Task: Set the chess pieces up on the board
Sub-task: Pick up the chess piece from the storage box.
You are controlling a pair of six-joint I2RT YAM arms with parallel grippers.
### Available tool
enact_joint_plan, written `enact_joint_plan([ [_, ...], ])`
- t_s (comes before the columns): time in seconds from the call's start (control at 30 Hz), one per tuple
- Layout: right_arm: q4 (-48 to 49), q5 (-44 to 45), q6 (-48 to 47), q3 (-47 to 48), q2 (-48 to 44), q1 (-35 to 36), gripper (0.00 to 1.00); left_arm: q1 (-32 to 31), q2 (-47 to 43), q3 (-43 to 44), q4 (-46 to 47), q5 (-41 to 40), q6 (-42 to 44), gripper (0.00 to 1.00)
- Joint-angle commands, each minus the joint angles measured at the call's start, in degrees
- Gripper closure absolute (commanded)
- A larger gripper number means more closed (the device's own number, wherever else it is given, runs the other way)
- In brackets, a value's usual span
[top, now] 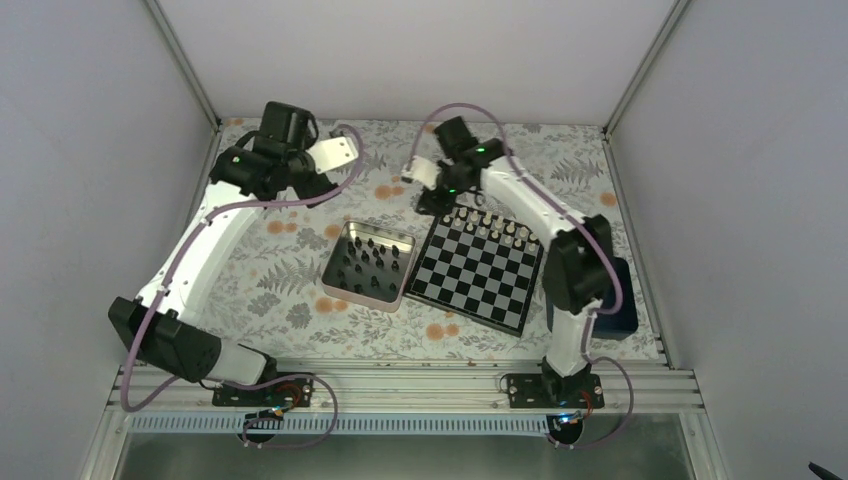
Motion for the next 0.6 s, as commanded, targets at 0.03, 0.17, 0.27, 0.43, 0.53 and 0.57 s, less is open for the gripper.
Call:
enact_joint_plan([
  [0.03, -3.87, 2.47, 2.1, 9.55, 7.68, 9.61, 0.42, 7.12, -1.61, -10.01, 21.09, -1.04, -5.53, 0.0],
  [0.17, -1.59, 3.08, 2.89, 14.45, 13.34, 14.19, 0.45, 13.02, -0.56, -14.25, 30.54, -0.29, -10.94, 0.0],
  [0.27, -0.19, 2.76, 3.99, 17.54, 17.33, 16.4, 0.47, 17.12, 0.66, -15.86, 34.05, 1.66, -14.68, 0.0],
  [0.43, 2.49, 2.34, 4.83, 18.9, 21.48, 18.7, 0.45, 20.29, 1.03, -18.21, 36.85, 3.45, -16.38, 0.0],
  [0.53, 3.99, 1.79, 5.11, 19.27, 23.08, 19.38, 0.45, 20.86, 0.62, -19.66, 37.76, 4.33, -16.52, 0.0],
  [0.57, 4.55, 1.89, 5.34, 19.37, 23.58, 19.65, 0.46, 20.89, 0.46, -20.18, 37.8, 4.88, -16.32, 0.0],
])
